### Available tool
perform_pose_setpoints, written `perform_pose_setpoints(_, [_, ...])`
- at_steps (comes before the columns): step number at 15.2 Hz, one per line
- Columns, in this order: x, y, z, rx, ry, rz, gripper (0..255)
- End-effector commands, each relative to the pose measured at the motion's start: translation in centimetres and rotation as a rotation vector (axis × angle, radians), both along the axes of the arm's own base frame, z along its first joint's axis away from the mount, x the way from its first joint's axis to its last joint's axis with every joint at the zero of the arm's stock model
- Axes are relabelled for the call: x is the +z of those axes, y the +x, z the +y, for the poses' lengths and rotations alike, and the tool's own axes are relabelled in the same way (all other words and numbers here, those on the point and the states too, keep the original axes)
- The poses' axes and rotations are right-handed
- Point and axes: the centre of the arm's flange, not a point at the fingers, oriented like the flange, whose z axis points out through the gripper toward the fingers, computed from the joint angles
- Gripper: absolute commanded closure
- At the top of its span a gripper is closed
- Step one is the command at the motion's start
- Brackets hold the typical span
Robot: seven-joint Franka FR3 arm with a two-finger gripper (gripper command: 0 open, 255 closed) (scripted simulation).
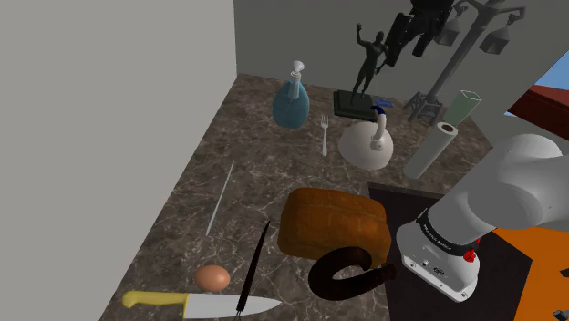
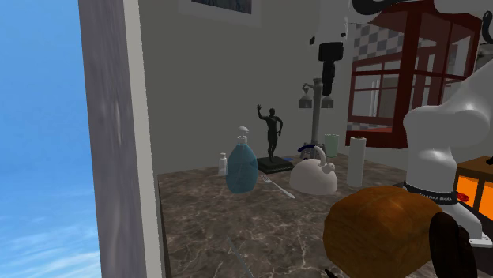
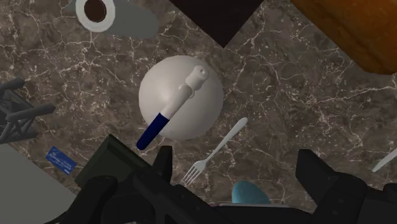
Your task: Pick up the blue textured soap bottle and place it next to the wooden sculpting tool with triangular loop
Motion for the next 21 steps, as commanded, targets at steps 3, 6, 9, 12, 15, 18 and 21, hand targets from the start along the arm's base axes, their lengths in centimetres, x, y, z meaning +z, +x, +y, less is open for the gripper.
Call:
perform_pose_setpoints(3, [-1.2, 2.1, 0.4, 0.004, -0.005, -0.016, 0])
perform_pose_setpoints(6, [-2.9, 5.2, 1.1, 0.010, -0.013, -0.041, 0])
perform_pose_setpoints(9, [-4.6, 8.4, 1.7, 0.016, -0.022, -0.066, 0])
perform_pose_setpoints(12, [-6.2, 11.6, 2.4, 0.022, -0.030, -0.091, 0])
perform_pose_setpoints(15, [-7.7, 14.9, 3.0, 0.028, -0.038, -0.115, 0])
perform_pose_setpoints(18, [-9.1, 18.2, 3.7, 0.034, -0.046, -0.140, 0])
perform_pose_setpoints(21, [-10.5, 21.5, 4.4, 0.040, -0.054, -0.165, 0])
